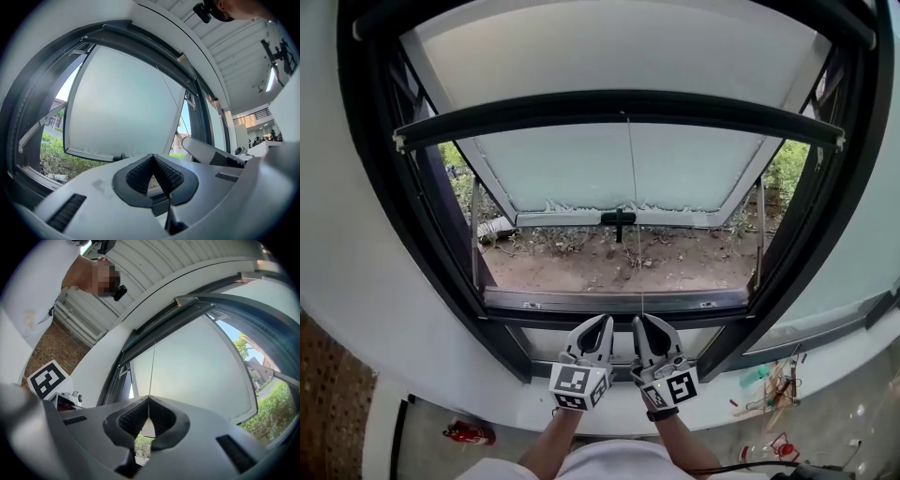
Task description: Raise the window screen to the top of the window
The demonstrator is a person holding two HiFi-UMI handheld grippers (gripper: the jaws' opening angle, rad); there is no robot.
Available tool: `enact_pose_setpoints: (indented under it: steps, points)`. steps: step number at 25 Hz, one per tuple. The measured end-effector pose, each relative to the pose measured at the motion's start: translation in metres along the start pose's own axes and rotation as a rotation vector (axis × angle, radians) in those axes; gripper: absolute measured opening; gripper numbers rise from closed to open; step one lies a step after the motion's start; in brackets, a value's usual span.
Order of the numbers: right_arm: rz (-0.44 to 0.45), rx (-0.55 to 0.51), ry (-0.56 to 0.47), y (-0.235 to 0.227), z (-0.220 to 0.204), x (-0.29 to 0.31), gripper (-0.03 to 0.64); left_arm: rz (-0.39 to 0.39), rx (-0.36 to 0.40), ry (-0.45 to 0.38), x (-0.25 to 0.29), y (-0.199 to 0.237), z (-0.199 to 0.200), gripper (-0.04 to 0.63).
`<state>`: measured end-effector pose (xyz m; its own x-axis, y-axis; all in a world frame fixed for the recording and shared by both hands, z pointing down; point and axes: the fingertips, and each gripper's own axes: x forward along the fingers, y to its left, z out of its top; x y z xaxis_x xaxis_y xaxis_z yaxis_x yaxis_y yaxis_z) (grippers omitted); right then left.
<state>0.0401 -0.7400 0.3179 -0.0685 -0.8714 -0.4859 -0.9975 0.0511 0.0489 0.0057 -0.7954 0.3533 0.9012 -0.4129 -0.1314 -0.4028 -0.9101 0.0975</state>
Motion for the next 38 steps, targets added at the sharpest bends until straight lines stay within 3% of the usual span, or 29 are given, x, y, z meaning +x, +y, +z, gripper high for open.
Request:
enact_pose_setpoints:
  steps: [5, 13, 18, 20, 23, 26, 28, 30, 32, 34, 38]
  points:
    - [0.046, 0.093, -0.047, -0.004, 0.021, 0.012, 0.000, -0.038, -0.047, -0.002, -0.001, -0.006, 0.007, 0.002]
    - [0.099, 0.103, -0.125, -0.018, 0.083, 0.051, 0.000, -0.010, -0.041, 0.033, 0.001, 0.006, -0.002, 0.002]
    - [0.219, 0.096, -0.255, 0.003, 0.158, 0.074, 0.000, -0.009, -0.035, 0.040, -0.001, 0.009, -0.004, 0.002]
    - [0.229, 0.099, -0.283, 0.004, 0.178, 0.079, 0.000, -0.007, -0.033, 0.043, -0.002, 0.011, -0.005, 0.002]
    - [0.204, 0.159, -0.279, -0.004, 0.179, 0.083, 0.000, -0.003, -0.035, 0.049, -0.006, 0.014, -0.005, 0.002]
    - [0.219, 0.298, -0.343, -0.009, 0.166, 0.075, 0.000, 0.010, -0.037, 0.048, -0.012, 0.021, -0.002, 0.002]
    - [0.151, 0.347, -0.220, -0.017, 0.123, 0.069, 0.000, 0.021, -0.039, 0.046, -0.014, 0.024, -0.002, 0.002]
    - [0.054, 0.349, 0.031, -0.023, 0.055, 0.057, 0.000, 0.025, -0.044, 0.048, -0.015, 0.023, -0.005, 0.002]
    - [0.032, 0.341, 0.253, -0.017, -0.004, 0.043, 0.000, 0.030, -0.052, 0.042, -0.016, 0.024, -0.005, 0.002]
    - [0.060, 0.309, 0.369, -0.005, -0.037, 0.037, 0.000, 0.036, -0.050, 0.028, -0.014, 0.027, -0.002, 0.002]
    - [0.075, 0.118, 0.518, 0.005, -0.063, 0.021, 0.000, 0.023, -0.028, 0.032, -0.001, 0.018, -0.008, 0.002]
